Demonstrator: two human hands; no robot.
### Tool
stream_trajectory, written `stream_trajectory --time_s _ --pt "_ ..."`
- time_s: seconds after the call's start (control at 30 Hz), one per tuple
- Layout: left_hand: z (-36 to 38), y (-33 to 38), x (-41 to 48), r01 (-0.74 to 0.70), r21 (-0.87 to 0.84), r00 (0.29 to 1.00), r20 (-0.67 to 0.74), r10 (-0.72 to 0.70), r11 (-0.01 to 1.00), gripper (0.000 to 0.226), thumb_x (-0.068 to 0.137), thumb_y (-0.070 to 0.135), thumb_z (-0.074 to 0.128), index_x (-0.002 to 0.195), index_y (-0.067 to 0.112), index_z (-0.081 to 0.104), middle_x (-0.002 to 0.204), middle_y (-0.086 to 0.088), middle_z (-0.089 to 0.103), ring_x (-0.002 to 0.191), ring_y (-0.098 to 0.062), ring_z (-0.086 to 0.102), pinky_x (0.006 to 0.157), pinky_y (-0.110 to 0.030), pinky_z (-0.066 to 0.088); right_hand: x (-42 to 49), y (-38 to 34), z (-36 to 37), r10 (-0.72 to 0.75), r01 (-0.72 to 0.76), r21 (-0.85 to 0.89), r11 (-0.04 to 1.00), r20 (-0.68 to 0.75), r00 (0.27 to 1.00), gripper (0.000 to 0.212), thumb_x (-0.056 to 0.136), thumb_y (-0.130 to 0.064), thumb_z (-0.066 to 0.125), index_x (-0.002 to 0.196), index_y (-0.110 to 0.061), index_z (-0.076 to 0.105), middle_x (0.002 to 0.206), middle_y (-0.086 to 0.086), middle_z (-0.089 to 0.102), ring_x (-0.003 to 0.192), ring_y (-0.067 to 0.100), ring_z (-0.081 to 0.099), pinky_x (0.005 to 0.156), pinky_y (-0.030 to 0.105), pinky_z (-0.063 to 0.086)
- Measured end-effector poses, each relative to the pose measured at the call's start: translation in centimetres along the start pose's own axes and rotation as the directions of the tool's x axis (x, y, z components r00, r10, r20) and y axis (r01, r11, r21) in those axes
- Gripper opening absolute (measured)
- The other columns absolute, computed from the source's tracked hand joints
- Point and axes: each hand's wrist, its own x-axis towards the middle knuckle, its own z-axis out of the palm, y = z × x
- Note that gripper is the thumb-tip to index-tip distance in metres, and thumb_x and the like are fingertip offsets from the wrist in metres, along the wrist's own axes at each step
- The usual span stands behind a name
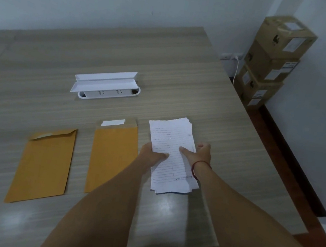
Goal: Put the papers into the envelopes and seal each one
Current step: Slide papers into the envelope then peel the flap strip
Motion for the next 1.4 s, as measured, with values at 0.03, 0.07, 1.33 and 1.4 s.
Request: stream_trajectory --time_s 0.03,0.07,1.33,1.4 --pt "0.0 0.1 -0.1 0.004 -0.005 1.000 0.008 -0.004 1.000 0.034 0.078 0.010 0.075 0.111 0.015 0.067 0.114 -0.003 0.070 0.105 -0.023 0.065 0.094 -0.042 0.053 -0.1 -0.1 0.0 -0.009 0.009 0.012 1.000 0.025 1.000 0.053 0.075 -0.027 0.080 0.114 -0.014 0.048 0.106 0.001 0.059 0.097 0.023 0.059 0.092 0.039 0.051" --pt "0.1 0.3 -0.1 0.016 -0.022 1.000 0.011 -0.016 1.000 0.033 0.080 0.013 0.074 0.112 0.016 0.067 0.114 -0.003 0.070 0.104 -0.022 0.065 0.094 -0.041 0.053 -0.3 -0.2 0.1 -0.017 0.016 0.021 1.000 0.062 0.998 0.047 0.080 -0.024 0.076 0.118 -0.010 0.052 0.108 0.002 0.063 0.094 0.022 0.060 0.087 0.034 0.051" --pt "-20.0 1.8 3.5 0.087 -0.301 0.936 -0.301 -0.181 0.950 0.030 0.092 0.014 0.061 0.119 0.016 0.049 0.095 0.001 0.063 0.085 -0.018 0.064 0.065 -0.029 0.054 0.1 -11.4 17.9 0.158 0.110 -0.396 0.911 0.583 0.797 0.047 0.089 -0.018 0.063 0.132 -0.006 0.050 0.133 0.006 0.058 0.122 0.024 0.055 0.107 0.037 0.044" --pt "-20.0 1.9 4.2 0.088 -0.275 0.938 -0.300 -0.173 0.957 0.030 0.092 0.014 0.060 0.120 0.015 0.050 0.097 0.000 0.064 0.087 -0.019 0.063 0.063 -0.026 0.053 1.1 -11.3 18.1 0.151 0.180 -0.476 0.861 0.577 0.803 0.040 0.088 -0.019 0.062 0.126 -0.007 0.057 0.127 0.006 0.061 0.117 0.025 0.058 0.104 0.037 0.047"
